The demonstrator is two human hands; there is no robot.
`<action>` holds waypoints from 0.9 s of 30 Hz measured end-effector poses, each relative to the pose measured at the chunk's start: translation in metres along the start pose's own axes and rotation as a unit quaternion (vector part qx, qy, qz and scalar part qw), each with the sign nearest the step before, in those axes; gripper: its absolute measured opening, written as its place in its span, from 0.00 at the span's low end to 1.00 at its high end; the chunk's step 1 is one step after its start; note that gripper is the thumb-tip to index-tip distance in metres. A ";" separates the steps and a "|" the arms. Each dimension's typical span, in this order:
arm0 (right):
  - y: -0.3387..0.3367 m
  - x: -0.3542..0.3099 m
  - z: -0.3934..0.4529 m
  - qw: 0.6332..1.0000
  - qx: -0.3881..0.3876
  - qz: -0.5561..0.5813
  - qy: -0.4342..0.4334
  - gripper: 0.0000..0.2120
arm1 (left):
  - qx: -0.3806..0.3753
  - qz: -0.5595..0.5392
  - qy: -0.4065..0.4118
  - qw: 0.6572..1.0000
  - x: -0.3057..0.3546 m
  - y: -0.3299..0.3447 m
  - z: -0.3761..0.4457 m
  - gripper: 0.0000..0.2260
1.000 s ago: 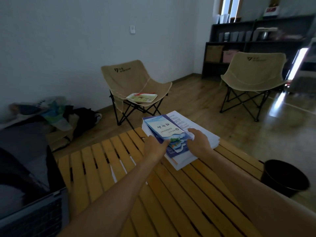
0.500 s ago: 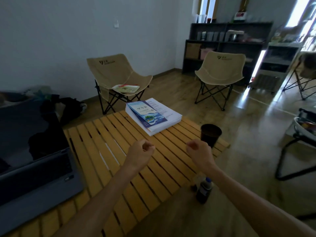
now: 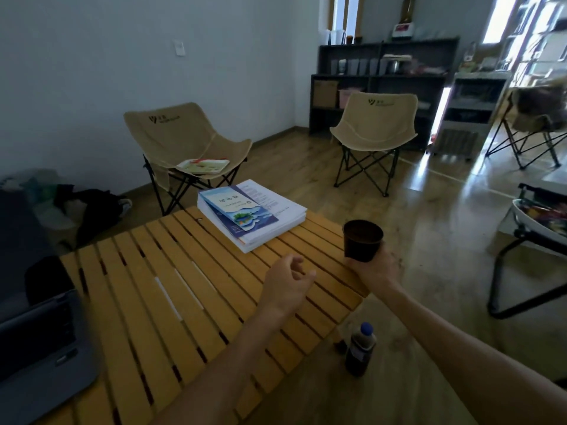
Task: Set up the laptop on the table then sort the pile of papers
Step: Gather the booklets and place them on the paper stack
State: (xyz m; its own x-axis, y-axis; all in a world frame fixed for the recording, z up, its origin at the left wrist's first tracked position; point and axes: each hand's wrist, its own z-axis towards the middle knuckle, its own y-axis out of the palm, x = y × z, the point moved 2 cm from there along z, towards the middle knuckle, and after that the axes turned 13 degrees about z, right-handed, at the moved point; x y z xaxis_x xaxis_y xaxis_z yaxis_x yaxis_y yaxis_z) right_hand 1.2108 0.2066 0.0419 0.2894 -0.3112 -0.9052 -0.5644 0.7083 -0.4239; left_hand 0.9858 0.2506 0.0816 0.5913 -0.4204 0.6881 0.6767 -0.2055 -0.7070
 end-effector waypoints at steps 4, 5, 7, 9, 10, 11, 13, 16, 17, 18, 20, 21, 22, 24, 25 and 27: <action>0.024 -0.019 -0.029 0.992 -0.080 0.019 -0.093 0.41 | 0.014 0.010 0.015 1.000 0.002 -0.013 0.009 0.33; 0.030 -0.031 -0.051 0.986 -0.110 0.021 -0.124 0.38 | 0.017 0.022 0.020 0.999 0.002 -0.022 0.006 0.39; 0.045 -0.048 -0.094 0.970 -0.184 0.040 -0.156 0.36 | 0.019 0.074 0.032 0.997 0.002 -0.045 -0.008 0.48; 0.060 -0.063 -0.134 0.952 -0.245 0.066 -0.170 0.37 | 0.025 0.143 0.033 0.989 -0.002 -0.074 -0.028 0.50; 0.068 -0.070 -0.151 0.945 -0.266 0.076 -0.176 0.39 | 0.034 0.173 0.028 0.984 -0.006 -0.090 -0.041 0.50; 0.075 -0.080 -0.168 0.938 -0.283 0.078 -0.184 0.40 | 0.041 0.199 0.019 0.979 -0.012 -0.106 -0.054 0.49; 0.091 -0.097 -0.201 0.927 -0.316 0.063 -0.194 0.42 | 0.050 0.244 0.004 0.969 -0.027 -0.141 -0.086 0.46; 0.120 -0.118 -0.253 0.903 -0.376 -0.007 -0.207 0.39 | 0.097 0.279 -0.026 0.955 -0.057 -0.200 -0.146 0.42; 0.129 -0.124 -0.269 0.894 -0.394 -0.045 -0.207 0.36 | 0.120 0.281 -0.047 0.951 -0.069 -0.223 -0.168 0.40; 0.138 -0.127 -0.284 0.884 -0.409 -0.086 -0.209 0.33 | 0.141 0.285 -0.076 0.945 -0.083 -0.245 -0.193 0.39; 0.153 -0.134 -0.313 0.865 -0.425 -0.150 -0.220 0.25 | 0.169 0.306 -0.145 0.926 -0.110 -0.291 -0.243 0.41; 0.160 -0.136 -0.326 0.857 -0.426 -0.173 -0.232 0.24 | 0.181 0.315 -0.179 0.914 -0.124 -0.314 -0.267 0.42; 0.166 -0.139 -0.340 0.846 -0.428 -0.200 -0.246 0.23 | 0.202 0.311 -0.212 0.904 -0.137 -0.335 -0.293 0.43; 0.175 -0.144 -0.365 0.828 -0.429 -0.237 -0.273 0.24 | 0.236 0.306 -0.264 0.884 -0.161 -0.372 -0.343 0.39; 0.179 -0.146 -0.375 0.827 -0.419 -0.241 -0.286 0.24 | 0.244 0.320 -0.288 0.869 -0.171 -0.387 -0.365 0.38; 0.180 -0.148 -0.391 0.831 -0.398 -0.242 -0.303 0.23 | 0.251 0.355 -0.345 0.832 -0.191 -0.410 -0.402 0.38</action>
State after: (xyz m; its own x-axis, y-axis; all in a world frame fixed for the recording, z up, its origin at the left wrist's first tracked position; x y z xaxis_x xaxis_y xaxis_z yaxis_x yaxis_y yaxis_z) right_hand 0.7639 0.1326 0.0875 0.8322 0.1101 -0.5434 -0.5308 -0.1250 -0.8382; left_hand 0.4192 0.0600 0.1743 0.9141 0.3642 0.1784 0.0455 0.3451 -0.9375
